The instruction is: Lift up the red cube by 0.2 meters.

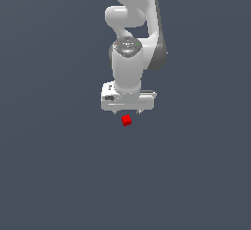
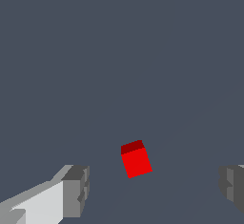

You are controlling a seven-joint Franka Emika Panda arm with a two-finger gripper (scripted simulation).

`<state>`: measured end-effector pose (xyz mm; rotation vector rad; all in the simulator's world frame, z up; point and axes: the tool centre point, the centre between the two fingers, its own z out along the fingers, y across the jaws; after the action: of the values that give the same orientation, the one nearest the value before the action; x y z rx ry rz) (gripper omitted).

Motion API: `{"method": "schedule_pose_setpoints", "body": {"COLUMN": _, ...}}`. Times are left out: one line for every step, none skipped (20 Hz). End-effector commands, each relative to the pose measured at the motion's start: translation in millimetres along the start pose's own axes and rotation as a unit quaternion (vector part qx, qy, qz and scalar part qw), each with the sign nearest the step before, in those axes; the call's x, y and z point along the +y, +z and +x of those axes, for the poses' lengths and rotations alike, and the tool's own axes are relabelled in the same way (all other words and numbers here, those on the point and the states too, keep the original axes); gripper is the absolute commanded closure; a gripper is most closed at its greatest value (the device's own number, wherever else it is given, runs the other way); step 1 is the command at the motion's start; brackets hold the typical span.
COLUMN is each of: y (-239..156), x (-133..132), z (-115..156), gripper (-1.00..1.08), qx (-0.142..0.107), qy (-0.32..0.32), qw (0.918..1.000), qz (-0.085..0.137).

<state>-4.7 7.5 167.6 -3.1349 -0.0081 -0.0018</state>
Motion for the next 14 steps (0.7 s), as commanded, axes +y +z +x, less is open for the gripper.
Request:
{"method": "schedule_pose_setpoints", "body": {"y": 0, "x": 0, "z": 0, "gripper": -0.92, "qx": 0.0, "qy": 0.0, "qw": 1.0, "qz": 0.0}}
{"method": "schedule_pose_setpoints", "body": {"y": 0, "x": 0, "z": 0, "gripper": -0.92, "qx": 0.0, "qy": 0.0, "qw": 1.0, "qz": 0.0}}
{"method": "schedule_pose_setpoints", "body": {"y": 1, "x": 0, "z": 0, "gripper": -0.92, "qx": 0.0, "qy": -0.001, "qw": 1.0, "qz": 0.0}}
{"method": "schedule_pose_setpoints", "body": {"y": 2, "x": 0, "z": -1, "gripper": -0.92, "qx": 0.0, "qy": -0.003, "qw": 1.0, "qz": 0.0}}
{"method": "schedule_pose_setpoints", "body": {"y": 4, "x": 0, "z": -2, "gripper": -0.92, "qx": 0.0, "qy": -0.005, "qw": 1.0, "qz": 0.0}}
{"method": "schedule_pose_setpoints", "body": {"y": 6, "x": 0, "z": -2, "gripper": -0.92, "qx": 0.0, "qy": -0.007, "qw": 1.0, "qz": 0.0}}
{"method": "schedule_pose_setpoints", "body": {"y": 9, "x": 0, "z": -4, "gripper": -0.92, "qx": 0.0, "qy": -0.01, "qw": 0.9999, "qz": 0.0}}
{"method": "schedule_pose_setpoints", "body": {"y": 13, "x": -1, "z": -5, "gripper": -0.92, "qx": 0.0, "qy": -0.014, "qw": 0.9999, "qz": 0.0}}
{"method": "schedule_pose_setpoints", "body": {"y": 17, "x": -1, "z": -6, "gripper": -0.92, "qx": 0.0, "qy": -0.018, "qw": 0.9998, "qz": 0.0}}
{"method": "schedule_pose_setpoints", "body": {"y": 21, "x": -1, "z": -8, "gripper": -0.92, "qx": 0.0, "qy": -0.023, "qw": 0.9997, "qz": 0.0}}
{"method": "schedule_pose_setpoints", "body": {"y": 26, "x": -1, "z": -10, "gripper": -0.92, "qx": 0.0, "qy": -0.028, "qw": 0.9996, "qz": 0.0}}
{"method": "schedule_pose_setpoints", "body": {"y": 31, "x": -1, "z": -12, "gripper": -0.92, "qx": 0.0, "qy": -0.034, "qw": 0.9994, "qz": 0.0}}
{"method": "schedule_pose_setpoints", "body": {"y": 38, "x": -1, "z": -14, "gripper": -0.92, "qx": 0.0, "qy": -0.041, "qw": 0.9992, "qz": 0.0}}
{"method": "schedule_pose_setpoints", "body": {"y": 44, "x": -1, "z": -17, "gripper": -0.92, "qx": 0.0, "qy": -0.048, "qw": 0.9989, "qz": -0.001}}
